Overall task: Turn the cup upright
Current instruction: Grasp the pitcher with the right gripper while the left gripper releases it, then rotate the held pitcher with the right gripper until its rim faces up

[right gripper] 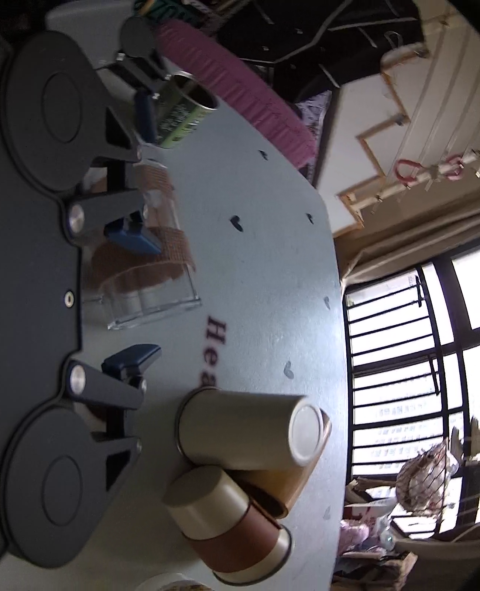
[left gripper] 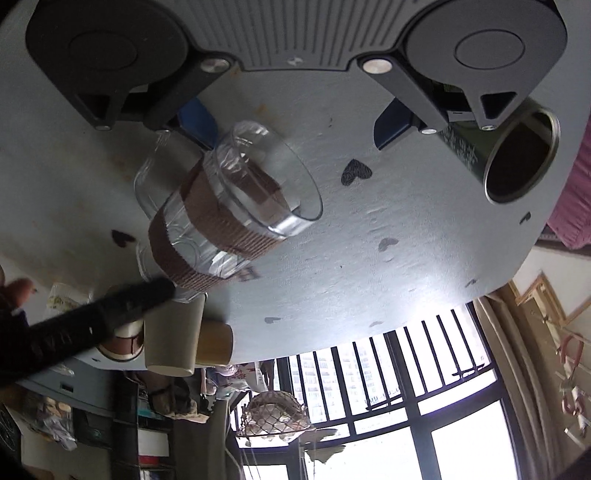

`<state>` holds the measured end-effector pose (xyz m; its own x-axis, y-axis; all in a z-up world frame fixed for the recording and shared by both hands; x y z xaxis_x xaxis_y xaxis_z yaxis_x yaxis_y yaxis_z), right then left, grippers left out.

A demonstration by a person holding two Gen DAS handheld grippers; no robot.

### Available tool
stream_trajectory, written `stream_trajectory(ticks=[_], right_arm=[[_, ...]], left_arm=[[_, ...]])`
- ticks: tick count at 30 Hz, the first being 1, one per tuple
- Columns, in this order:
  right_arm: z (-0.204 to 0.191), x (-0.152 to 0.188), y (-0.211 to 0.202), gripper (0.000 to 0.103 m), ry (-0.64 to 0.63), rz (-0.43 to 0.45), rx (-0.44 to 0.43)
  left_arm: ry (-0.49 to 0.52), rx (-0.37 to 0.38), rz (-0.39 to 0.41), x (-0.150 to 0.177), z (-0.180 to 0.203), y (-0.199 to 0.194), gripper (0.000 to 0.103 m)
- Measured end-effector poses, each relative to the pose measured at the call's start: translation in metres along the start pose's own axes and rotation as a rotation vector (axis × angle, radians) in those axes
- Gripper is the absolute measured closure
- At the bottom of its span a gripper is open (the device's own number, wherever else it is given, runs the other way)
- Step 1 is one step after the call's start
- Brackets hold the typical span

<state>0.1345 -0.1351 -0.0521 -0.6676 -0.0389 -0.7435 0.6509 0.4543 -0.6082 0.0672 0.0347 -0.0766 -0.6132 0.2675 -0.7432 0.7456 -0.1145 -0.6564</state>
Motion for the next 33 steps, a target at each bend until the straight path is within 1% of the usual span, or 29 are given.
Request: stream_trajectory(ticks=[2,5,6,9,12,14,16,20,23,27,30,33], right_arm=[[-0.002,-0.008,-0.005,0.051,-0.012,0.039,0.006],[0.006,-0.029,-0.002,0.051,0.021,0.089,0.005],[0.008,-0.035,0.003,0.051,0.029,0.093,0.009],[0.012,-0.044,0.028,0.051,0.054,0.054,0.014],[0.007,-0.043,0.055,0.051,0.048,-0.001,0.009],[0.003,-0.040,0.067,0.051,0.030,-0.034,0.010],[-0.001,-0.034,0.074,0.051,0.002,-0.065,0.033],[0.008,-0.032,0.066,0.050,-0.001,-0.059,0.067],[0.018,-0.026,0.056,0.049,0.000,-0.053,0.086],[0.028,-0.013,0.038,0.049,0.017,-0.059,0.078],[0.031,0.002,0.025,0.049,0.023,-0.060,0.075],[0.032,0.018,0.013,0.049,0.061,-0.073,0.019]], left_arm=[[-0.028,0.020,0.007,0.001,0.000,-0.005,0.011],[-0.065,0.053,0.011,0.001,0.004,-0.007,0.011],[-0.077,0.058,0.009,0.003,0.005,-0.007,0.011],[-0.104,0.071,-0.009,0.009,0.013,-0.001,0.011],[-0.130,0.068,-0.045,0.017,0.018,0.009,0.011],[-0.137,0.079,-0.056,0.021,0.019,0.011,0.011],[-0.143,0.055,-0.054,0.024,0.015,0.011,0.011],[-0.189,-0.027,-0.036,0.021,-0.001,0.014,0.011],[-0.214,-0.048,-0.027,0.017,-0.009,0.018,0.011],[-0.221,-0.088,-0.019,0.009,-0.014,0.023,0.011],[-0.237,-0.075,-0.016,0.002,-0.022,0.023,0.011],[-0.231,-0.066,-0.002,-0.001,-0.023,0.017,0.011]])
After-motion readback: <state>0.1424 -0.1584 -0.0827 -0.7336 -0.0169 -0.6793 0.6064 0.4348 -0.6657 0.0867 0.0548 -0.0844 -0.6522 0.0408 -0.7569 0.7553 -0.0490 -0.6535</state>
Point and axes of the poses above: each gripper's, at about its wrist camera, not at the fingertips, and y roughly the way its jaws point, z to its right, x to its underside, the point moved 2 cm from there along y, roughly the way its jaws point, and after that the axes turned 5 degrees about z, right-handed, at the moved point
